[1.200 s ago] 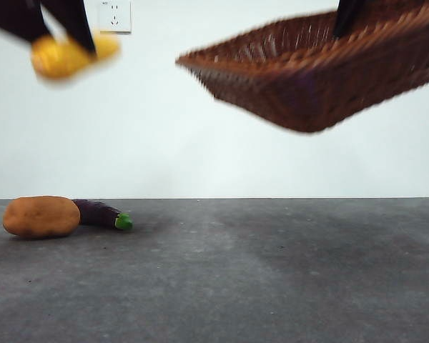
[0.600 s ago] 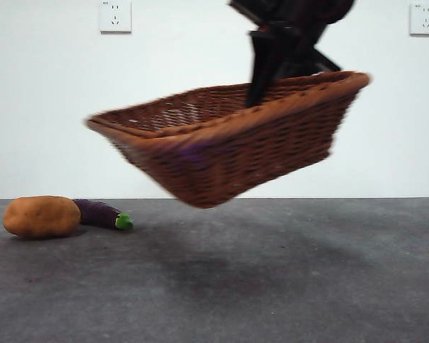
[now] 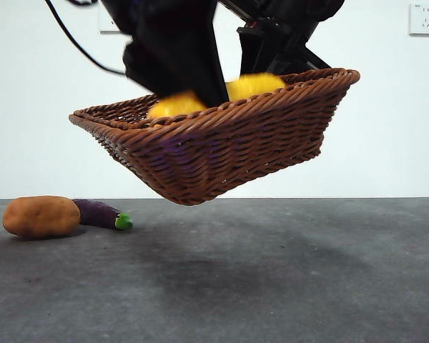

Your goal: Help me put the vegetables on the table into the basket

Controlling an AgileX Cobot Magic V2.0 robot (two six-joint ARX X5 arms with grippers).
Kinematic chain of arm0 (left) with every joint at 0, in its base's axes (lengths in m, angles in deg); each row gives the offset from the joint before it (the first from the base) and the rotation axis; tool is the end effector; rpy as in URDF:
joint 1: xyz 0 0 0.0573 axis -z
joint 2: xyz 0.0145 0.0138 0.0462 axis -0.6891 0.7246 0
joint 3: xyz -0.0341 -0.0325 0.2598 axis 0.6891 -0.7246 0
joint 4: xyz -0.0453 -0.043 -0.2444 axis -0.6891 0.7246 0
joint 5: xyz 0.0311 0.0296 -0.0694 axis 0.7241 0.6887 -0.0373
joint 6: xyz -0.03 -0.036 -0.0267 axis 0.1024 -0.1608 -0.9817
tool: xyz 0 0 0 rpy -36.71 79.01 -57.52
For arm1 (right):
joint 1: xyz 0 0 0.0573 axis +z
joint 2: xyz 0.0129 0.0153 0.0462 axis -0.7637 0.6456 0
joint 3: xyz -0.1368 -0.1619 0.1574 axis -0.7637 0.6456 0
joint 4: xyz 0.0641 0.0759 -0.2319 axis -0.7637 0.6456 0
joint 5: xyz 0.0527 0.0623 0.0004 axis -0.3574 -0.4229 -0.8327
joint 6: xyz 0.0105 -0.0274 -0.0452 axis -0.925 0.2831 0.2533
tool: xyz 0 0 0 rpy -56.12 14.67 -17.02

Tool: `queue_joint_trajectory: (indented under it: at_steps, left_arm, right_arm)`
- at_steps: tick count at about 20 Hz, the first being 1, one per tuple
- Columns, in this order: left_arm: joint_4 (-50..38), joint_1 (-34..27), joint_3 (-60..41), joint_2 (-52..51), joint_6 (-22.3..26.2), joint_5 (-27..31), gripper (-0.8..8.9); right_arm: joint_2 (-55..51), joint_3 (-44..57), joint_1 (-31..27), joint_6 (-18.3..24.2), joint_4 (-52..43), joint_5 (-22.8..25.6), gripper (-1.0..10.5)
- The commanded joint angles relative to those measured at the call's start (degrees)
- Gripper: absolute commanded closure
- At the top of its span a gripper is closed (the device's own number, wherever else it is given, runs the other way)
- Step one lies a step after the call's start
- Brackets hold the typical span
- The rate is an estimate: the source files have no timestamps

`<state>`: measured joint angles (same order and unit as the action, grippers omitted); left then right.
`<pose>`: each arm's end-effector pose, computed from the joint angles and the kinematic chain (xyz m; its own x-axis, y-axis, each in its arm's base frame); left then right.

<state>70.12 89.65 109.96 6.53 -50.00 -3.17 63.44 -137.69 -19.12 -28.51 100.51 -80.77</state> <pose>0.2062 -0.2242 0.2810 0.1747 -0.5291 -0.8304 0.9098 0.4093 -0.0694 0.3085 0.1934 0.3138 0.2529 0.5091 -0.8227 -0.5789 0.7610 0.2929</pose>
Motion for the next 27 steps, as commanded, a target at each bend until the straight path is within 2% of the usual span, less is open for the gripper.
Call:
queue_joint_trajectory:
  at_steps: [1, 3, 4, 6, 7, 13, 15, 18, 21, 23, 27]
  left_arm:
    - [0.28, 0.13, -0.35, 2.32, 0.70, -0.20, 8.16]
    - [0.31, 0.13, -0.35, 3.02, 0.68, -1.51, 7.95]
    - [-0.13, 0.13, -0.35, 2.97, 0.13, -1.51, 6.91]
    - [-0.24, -0.09, -0.28, 2.49, -1.55, -1.46, 3.44]
    - [-0.07, -0.15, -0.28, 2.12, -1.68, -1.46, 3.07]
    - [3.23, -1.53, 1.62, -3.45, -2.12, -0.33, 3.09]
    - [5.05, -3.67, 2.51, -7.98, -1.77, 4.24, 3.09]
    - [7.41, -11.15, 3.32, -15.65, 0.92, 6.54, 3.09]
    - [9.92, -23.28, 3.50, -18.67, 6.08, 6.51, 3.09]
    - [10.10, -29.68, 3.50, -17.11, 9.99, 6.47, 3.08]
    - [5.79, -36.04, 3.50, -9.31, 15.23, 6.49, 3.08]
  right_arm:
    - [-0.17, -0.15, 0.11, 0.26, -0.57, -0.66, 9.6]
    - [-0.17, -0.15, 0.11, 0.48, -0.55, -0.68, 9.6]
    - [-0.17, -0.15, 0.11, 0.55, -0.50, -0.68, 9.6]
    - [-0.17, -0.15, 0.11, 0.68, -0.52, -0.68, 9.6]
    - [-0.17, -0.15, 0.11, 0.70, -0.52, -0.66, 9.6]
    - [-0.26, -0.17, -0.02, 0.68, -0.26, -0.66, 9.6]
    - [-1.01, -0.20, -1.11, 0.74, -0.07, -0.63, 9.6]
    - [-3.67, -0.20, -3.61, 2.01, 0.59, -0.68, 9.6]
    - [-8.22, -0.20, -6.78, 3.32, 1.25, -0.68, 9.6]
    - [-11.21, -0.20, -8.31, 4.66, 2.36, -0.68, 9.6]
    - [-15.72, -0.20, -10.82, 7.13, 5.46, -0.72, 9.6]
